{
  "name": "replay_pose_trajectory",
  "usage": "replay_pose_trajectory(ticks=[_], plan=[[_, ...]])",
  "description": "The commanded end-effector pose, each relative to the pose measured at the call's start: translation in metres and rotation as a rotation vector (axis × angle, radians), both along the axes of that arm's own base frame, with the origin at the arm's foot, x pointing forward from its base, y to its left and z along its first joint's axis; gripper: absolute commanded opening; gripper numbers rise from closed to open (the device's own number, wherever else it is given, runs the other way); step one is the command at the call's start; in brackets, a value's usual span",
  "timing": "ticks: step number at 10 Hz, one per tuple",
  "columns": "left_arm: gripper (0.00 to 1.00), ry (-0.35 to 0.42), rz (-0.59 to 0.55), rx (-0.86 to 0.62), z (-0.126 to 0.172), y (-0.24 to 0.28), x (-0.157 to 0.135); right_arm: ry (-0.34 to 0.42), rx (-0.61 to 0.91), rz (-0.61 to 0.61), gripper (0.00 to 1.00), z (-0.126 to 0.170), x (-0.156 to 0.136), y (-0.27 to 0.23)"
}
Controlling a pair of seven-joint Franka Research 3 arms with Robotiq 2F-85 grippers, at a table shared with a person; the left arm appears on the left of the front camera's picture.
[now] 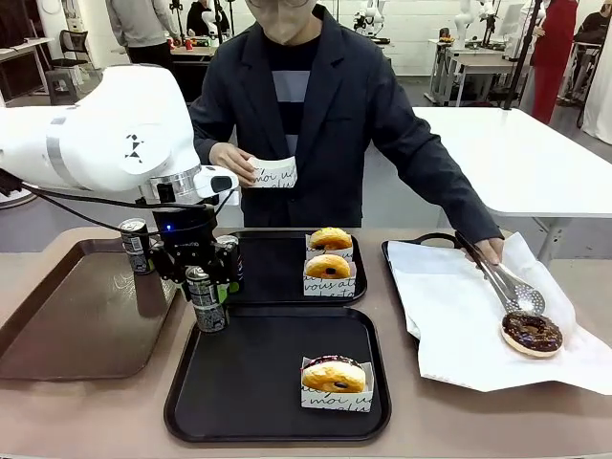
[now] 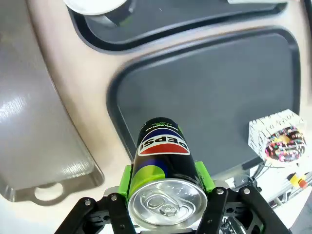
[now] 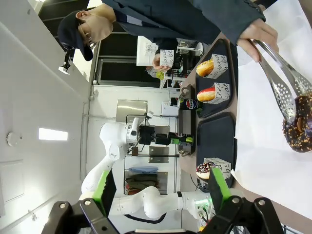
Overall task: Set up donuts and drinks on trays.
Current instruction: Pick up one Pepsi coke from the Handle tray and place it on the Flat Tray without a Pepsi coke.
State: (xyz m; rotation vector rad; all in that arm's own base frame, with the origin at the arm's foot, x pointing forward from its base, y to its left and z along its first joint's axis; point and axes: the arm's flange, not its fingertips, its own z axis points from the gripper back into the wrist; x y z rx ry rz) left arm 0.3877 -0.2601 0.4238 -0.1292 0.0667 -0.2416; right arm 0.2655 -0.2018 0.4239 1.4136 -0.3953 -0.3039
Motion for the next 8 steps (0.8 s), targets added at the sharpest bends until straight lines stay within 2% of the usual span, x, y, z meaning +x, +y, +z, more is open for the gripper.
replay_pose_trajectory(ticks=[1, 2, 4, 5, 8], plan=[[0.59, 0.037, 0.028, 0.014, 0.008, -0.002, -0.034, -0.030, 0.014, -0.007, 1.00, 0.000, 0.002, -0.001], [0.59, 0.000, 0.000, 0.000, 0.000, 0.000, 0.000, -0.030, 0.014, -0.007, 1.00, 0.000, 0.002, -0.001], [0.59, 0.000, 0.000, 0.000, 0.000, 0.000, 0.000, -0.030, 0.014, -0.007, 1.00, 0.000, 0.002, -0.001], [0.59, 0.015, 0.000, 0.013, 0.002, -0.003, -0.015, -0.030, 0.014, -0.007, 1.00, 0.000, 0.002, -0.001], [0.59, -0.026, -0.063, 0.033, -0.018, -0.022, -0.033, -0.030, 0.014, -0.007, 1.00, 0.000, 0.002, -0.001]])
